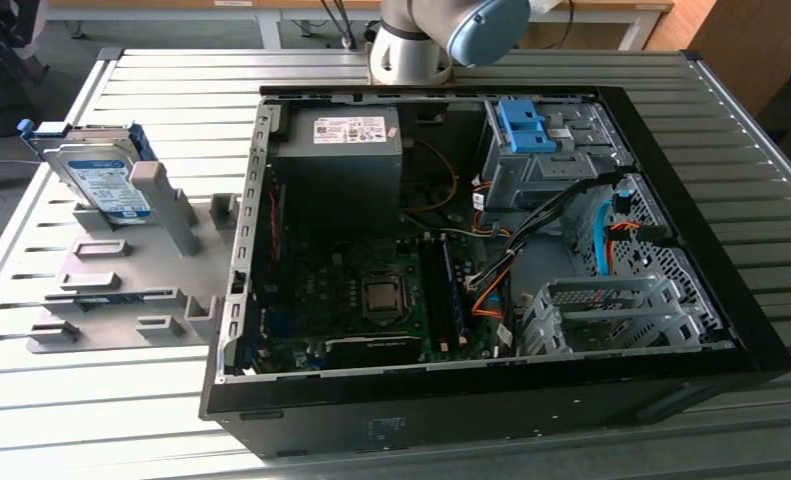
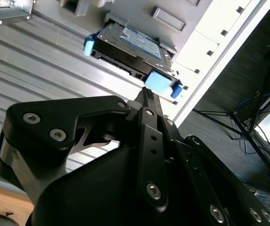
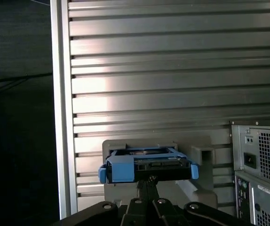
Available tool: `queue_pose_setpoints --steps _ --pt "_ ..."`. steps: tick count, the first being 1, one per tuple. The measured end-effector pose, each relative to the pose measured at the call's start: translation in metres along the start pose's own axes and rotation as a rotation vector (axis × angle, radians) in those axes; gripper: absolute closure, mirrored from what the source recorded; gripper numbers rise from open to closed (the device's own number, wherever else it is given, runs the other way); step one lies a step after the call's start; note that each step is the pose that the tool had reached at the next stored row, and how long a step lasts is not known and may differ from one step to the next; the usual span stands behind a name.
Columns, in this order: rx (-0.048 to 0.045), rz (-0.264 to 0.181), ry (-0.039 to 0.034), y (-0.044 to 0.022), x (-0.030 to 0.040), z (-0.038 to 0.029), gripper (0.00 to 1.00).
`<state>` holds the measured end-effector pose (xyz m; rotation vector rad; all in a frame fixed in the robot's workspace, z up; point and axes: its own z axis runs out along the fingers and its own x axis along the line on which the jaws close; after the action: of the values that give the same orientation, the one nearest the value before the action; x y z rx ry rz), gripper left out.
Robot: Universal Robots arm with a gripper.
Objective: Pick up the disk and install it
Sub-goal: 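Reach for the disk, then pick up the disk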
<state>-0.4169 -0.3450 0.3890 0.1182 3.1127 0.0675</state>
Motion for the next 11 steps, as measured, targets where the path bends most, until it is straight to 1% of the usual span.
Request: queue_pose_setpoints --steps 2,3,11 --pt "0.0000 0.000 0.0000 -0.0001 0.0065 -0.0001 0.89" --pt "0.0000 0.000 0.0000 -0.0002 0.0079 -0.0001 0.89" --pt "0.0000 0.000 0.0000 -0.0003 0.0089 -0.0001 0.89"
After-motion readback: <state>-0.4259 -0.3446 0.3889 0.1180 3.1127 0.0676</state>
